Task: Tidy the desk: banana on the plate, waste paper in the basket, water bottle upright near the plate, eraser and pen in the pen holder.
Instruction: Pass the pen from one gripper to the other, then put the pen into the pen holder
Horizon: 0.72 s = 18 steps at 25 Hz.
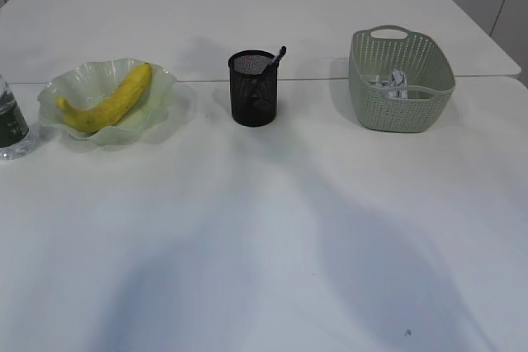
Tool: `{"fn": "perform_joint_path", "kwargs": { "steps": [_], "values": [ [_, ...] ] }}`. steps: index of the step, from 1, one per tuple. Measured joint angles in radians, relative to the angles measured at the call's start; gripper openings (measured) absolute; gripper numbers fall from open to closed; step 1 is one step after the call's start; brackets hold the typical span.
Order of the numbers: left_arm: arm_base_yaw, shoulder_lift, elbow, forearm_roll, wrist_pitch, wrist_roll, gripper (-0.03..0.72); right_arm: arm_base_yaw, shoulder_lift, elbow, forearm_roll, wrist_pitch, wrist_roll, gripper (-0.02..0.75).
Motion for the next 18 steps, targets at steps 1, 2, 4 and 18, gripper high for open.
{"fn": "perform_joint_path", "kwargs": {
  "steps": [1,2,4,18],
  "values": [
    [0.011,0.0,0.0,-0.007,0.0,0.0,0.363,-0.008,0.0,0.012,0.0,-0.002,-0.005,0.085],
    [0.02,0.0,0.0,-0.011,0.0,0.0,0.361,-0.016,0.0,0.026,0.002,-0.006,-0.014,0.085],
    [0.03,0.0,0.0,-0.018,-0.002,0.0,0.361,-0.022,0.0,0.071,0.002,-0.013,-0.025,0.085],
    [0.043,0.0,0.0,0.006,-0.002,0.0,0.353,-0.022,0.0,0.226,0.004,-0.013,-0.072,0.085]
  ]
}}
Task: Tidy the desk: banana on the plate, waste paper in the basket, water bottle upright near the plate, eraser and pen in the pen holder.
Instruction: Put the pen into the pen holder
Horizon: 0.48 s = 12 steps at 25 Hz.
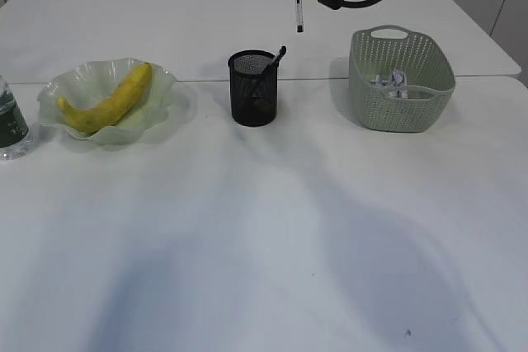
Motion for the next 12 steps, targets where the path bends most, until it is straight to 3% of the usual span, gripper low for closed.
{"fn": "perform_joint_path", "kwargs": {
  "steps": [12],
  "values": [
    [0.002,0.0,0.0,0.0,0.0,0.0,0.352,0.0,0.041,0.002,0.006,0.014,-0.013,0.085]
  ]
}}
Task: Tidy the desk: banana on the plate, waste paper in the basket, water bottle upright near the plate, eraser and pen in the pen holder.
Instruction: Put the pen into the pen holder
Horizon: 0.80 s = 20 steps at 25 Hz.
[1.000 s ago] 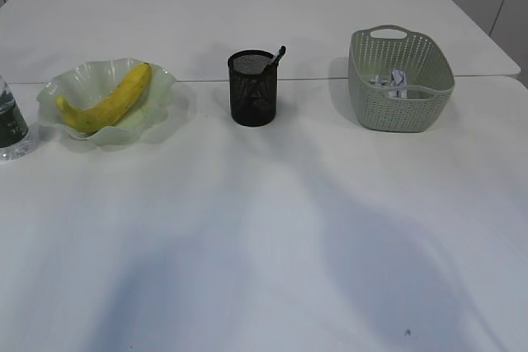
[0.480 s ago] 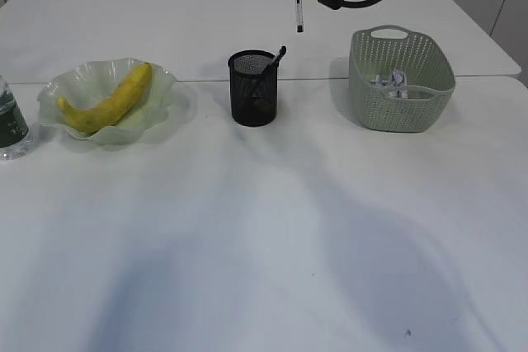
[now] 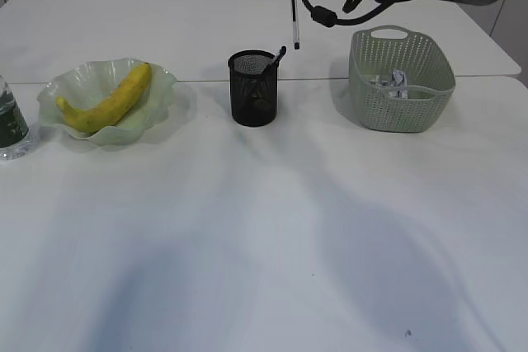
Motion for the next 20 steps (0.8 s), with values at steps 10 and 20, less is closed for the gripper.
{"fn": "perform_joint_path", "kwargs": {
  "steps": [10,20],
  "values": [
    [0.0,0.0,0.0,0.0,0.0,0.0,0.351,0.002,0.034,-0.005,0.034,0.012,-0.017,0.084],
    [0.0,0.002,0.0,0.0,0.0,0.0,0.349,0.002,0.101,-0.132,0.076,0.018,-0.033,0.084]
  ]
}}
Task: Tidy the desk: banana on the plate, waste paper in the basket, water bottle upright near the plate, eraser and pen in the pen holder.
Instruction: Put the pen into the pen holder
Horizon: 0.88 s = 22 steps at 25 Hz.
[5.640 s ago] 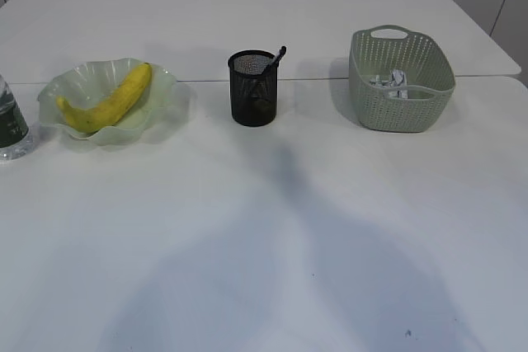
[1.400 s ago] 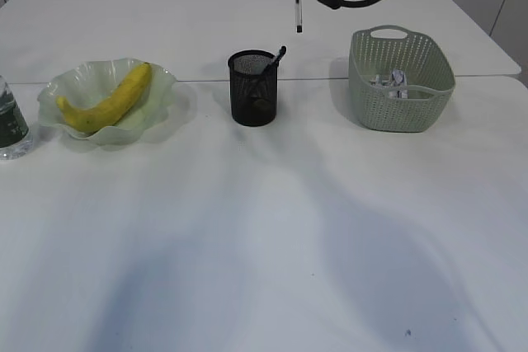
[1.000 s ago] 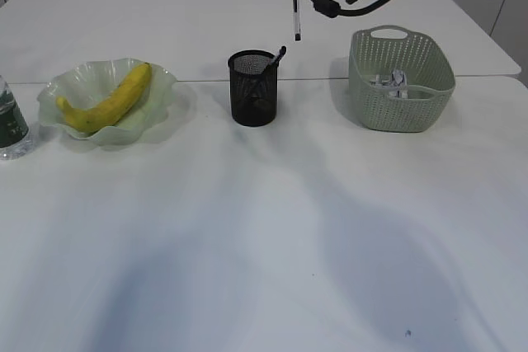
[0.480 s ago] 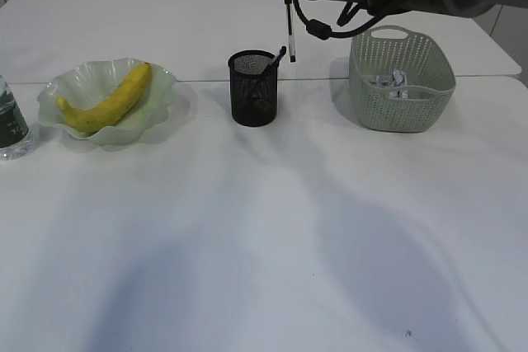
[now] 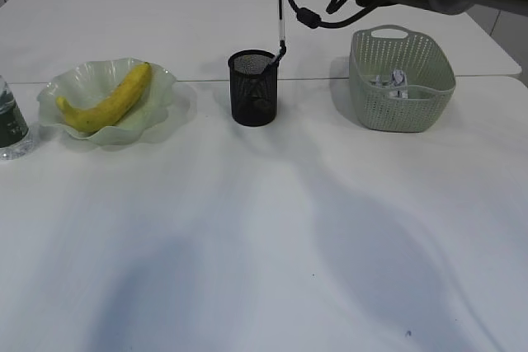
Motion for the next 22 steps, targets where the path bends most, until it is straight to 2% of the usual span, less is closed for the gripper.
{"fn": "perform_joint_path", "kwargs": {
  "steps": [22],
  "values": [
    [0.0,0.0,0.0,0.0,-0.002,0.0,0.338,0.0,0.122,-0.081,0.105,0.042,-0.023,0.084]
  ]
}}
